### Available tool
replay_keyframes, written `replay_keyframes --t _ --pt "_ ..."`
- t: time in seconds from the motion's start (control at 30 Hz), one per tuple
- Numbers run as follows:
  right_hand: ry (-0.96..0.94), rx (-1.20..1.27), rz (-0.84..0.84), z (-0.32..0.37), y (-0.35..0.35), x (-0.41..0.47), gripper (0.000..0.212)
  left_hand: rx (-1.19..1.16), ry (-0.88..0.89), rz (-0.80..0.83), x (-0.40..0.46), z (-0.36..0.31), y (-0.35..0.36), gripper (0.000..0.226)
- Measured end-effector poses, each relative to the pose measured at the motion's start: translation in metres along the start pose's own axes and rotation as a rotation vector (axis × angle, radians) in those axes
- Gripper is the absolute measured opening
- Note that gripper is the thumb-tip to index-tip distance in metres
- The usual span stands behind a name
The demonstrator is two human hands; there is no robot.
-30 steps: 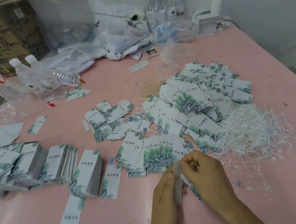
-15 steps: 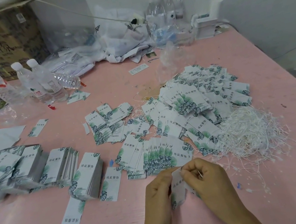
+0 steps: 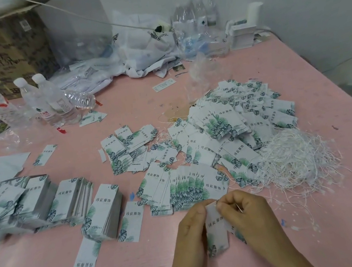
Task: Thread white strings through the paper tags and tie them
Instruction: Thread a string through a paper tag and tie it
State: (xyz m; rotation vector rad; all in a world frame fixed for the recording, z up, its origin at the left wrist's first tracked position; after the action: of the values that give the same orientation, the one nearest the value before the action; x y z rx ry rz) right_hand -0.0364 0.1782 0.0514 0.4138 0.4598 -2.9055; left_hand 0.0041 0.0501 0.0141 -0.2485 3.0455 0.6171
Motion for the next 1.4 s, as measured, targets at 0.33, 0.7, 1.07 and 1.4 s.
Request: replay_keyframes --t 0.33,0.7,1.07,1.4 --pt "0.021 0.007 -0.04 0.0 0.0 -0.001 0.02 -0.118 -0.118 -0.087 0.001 0.007 0.002 0.055" --pt "0.03 -0.007 -0.018 0.003 0.002 -0.003 0.024 0.142 0.12 -0.218 -0.001 -0.001 0.0 0.019" --pt "0.398 0.643 0.195 -0.021 -0.021 0.007 0.024 0.207 0.178 -0.375 0.008 -0.019 -0.014 0.039" --pt "0.455 0.993 0.348 -0.008 -0.031 -0.006 0.027 -0.12 0.216 -0.369 0.014 -0.05 -0.007 0.032"
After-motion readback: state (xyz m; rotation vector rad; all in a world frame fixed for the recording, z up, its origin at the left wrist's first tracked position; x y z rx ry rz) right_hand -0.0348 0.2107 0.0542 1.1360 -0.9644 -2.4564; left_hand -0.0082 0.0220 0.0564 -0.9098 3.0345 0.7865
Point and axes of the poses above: each hand's wrist, its own x-axis towards the middle knuckle, its own y-axis out of the palm, z = x × y, the point moved 3 cm from there along x, towards the middle knuckle, and after that the axes turned 11 degrees about y, right-handed, at the moved point
